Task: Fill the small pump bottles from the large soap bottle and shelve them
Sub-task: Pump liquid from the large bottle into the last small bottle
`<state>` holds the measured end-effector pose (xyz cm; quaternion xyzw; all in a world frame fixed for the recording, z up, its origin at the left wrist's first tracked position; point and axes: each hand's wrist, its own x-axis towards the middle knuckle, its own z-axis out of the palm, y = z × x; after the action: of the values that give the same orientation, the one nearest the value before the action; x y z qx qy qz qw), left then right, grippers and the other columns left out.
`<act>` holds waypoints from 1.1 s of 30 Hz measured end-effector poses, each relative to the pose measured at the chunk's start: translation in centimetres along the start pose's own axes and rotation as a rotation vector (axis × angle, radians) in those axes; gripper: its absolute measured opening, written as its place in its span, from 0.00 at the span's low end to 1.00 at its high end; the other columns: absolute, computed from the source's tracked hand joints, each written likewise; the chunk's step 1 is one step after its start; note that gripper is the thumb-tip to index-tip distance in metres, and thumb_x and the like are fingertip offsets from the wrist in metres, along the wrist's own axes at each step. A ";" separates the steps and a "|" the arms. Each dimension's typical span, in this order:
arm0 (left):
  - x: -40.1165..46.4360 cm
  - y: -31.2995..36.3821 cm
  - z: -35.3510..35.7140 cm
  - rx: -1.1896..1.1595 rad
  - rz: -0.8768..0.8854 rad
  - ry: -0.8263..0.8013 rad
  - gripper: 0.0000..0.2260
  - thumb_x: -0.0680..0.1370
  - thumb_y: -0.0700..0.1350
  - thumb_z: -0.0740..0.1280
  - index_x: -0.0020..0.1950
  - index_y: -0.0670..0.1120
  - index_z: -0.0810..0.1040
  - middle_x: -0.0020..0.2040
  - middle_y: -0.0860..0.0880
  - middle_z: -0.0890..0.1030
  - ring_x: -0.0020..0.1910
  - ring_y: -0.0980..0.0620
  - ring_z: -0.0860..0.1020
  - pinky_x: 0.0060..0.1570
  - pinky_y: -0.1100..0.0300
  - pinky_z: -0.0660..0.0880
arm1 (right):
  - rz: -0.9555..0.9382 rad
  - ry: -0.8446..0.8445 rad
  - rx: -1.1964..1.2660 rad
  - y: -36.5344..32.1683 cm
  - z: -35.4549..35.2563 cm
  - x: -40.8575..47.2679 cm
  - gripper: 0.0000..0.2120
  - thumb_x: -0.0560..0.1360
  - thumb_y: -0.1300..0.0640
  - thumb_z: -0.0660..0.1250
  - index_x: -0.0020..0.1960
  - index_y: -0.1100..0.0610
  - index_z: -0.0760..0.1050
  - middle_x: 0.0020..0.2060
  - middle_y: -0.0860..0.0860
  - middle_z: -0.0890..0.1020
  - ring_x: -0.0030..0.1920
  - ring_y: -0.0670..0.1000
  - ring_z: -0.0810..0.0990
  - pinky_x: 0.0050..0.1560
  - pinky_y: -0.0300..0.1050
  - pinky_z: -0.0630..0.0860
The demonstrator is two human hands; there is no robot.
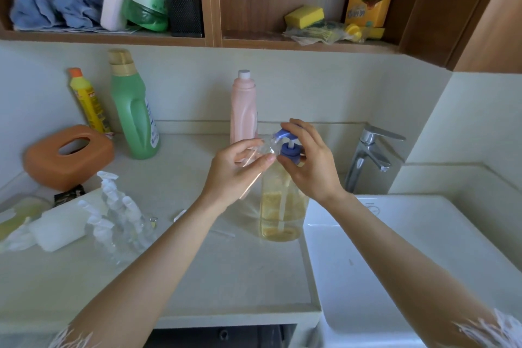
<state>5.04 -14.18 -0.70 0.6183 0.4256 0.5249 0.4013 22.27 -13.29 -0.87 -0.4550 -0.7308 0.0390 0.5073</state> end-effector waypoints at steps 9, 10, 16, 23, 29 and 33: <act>-3.3 0.9 0.0 -0.082 0.018 -0.064 0.24 0.66 0.53 0.73 0.58 0.42 0.79 0.38 0.55 0.81 0.32 0.54 0.77 0.35 0.60 0.72 | -0.075 0.177 -0.048 -2.1 0.0 -2.7 0.23 0.66 0.68 0.72 0.60 0.60 0.75 0.63 0.53 0.75 0.58 0.48 0.77 0.46 0.50 0.79; -3.3 0.9 0.1 -0.087 0.014 -0.064 0.24 0.66 0.52 0.73 0.58 0.42 0.79 0.38 0.55 0.81 0.32 0.53 0.76 0.36 0.59 0.72 | -0.086 0.209 -0.069 -2.1 0.4 -2.8 0.23 0.65 0.68 0.73 0.59 0.61 0.75 0.64 0.54 0.74 0.59 0.47 0.76 0.49 0.48 0.78; -3.3 0.3 -0.1 -0.092 0.017 -0.074 0.21 0.68 0.49 0.76 0.58 0.42 0.81 0.37 0.55 0.80 0.29 0.59 0.75 0.31 0.69 0.69 | -0.125 0.369 -0.169 -1.8 1.4 -2.7 0.16 0.63 0.67 0.74 0.51 0.62 0.80 0.53 0.53 0.82 0.52 0.50 0.79 0.52 0.45 0.73; -3.7 0.1 -0.5 -0.065 -0.027 -0.068 0.18 0.67 0.49 0.76 0.55 0.47 0.81 0.41 0.51 0.83 0.35 0.58 0.79 0.35 0.67 0.72 | -0.133 0.354 -0.212 -1.7 1.4 -3.0 0.12 0.64 0.65 0.74 0.48 0.59 0.81 0.49 0.50 0.84 0.49 0.49 0.82 0.50 0.49 0.77; -3.9 0.8 -0.2 -0.125 -0.075 -0.076 0.14 0.66 0.45 0.72 0.50 0.48 0.75 0.47 0.48 0.84 0.31 0.60 0.77 0.30 0.70 0.71 | -0.102 0.179 -0.180 -2.8 -0.4 -3.1 0.21 0.63 0.67 0.68 0.56 0.60 0.79 0.56 0.51 0.80 0.55 0.50 0.78 0.55 0.57 0.76; -3.9 1.3 -0.4 -0.254 -0.159 -0.149 0.15 0.68 0.45 0.72 0.53 0.44 0.76 0.45 0.50 0.84 0.37 0.52 0.81 0.37 0.61 0.76 | -0.105 0.095 -0.040 -3.5 -2.4 -2.0 0.24 0.62 0.67 0.58 0.56 0.63 0.79 0.55 0.54 0.80 0.61 0.56 0.76 0.62 0.58 0.72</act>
<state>4.42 -18.22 -0.63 0.5641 0.3723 0.4941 0.5469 22.06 -17.74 0.65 -0.4276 -0.7294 -0.0238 0.5335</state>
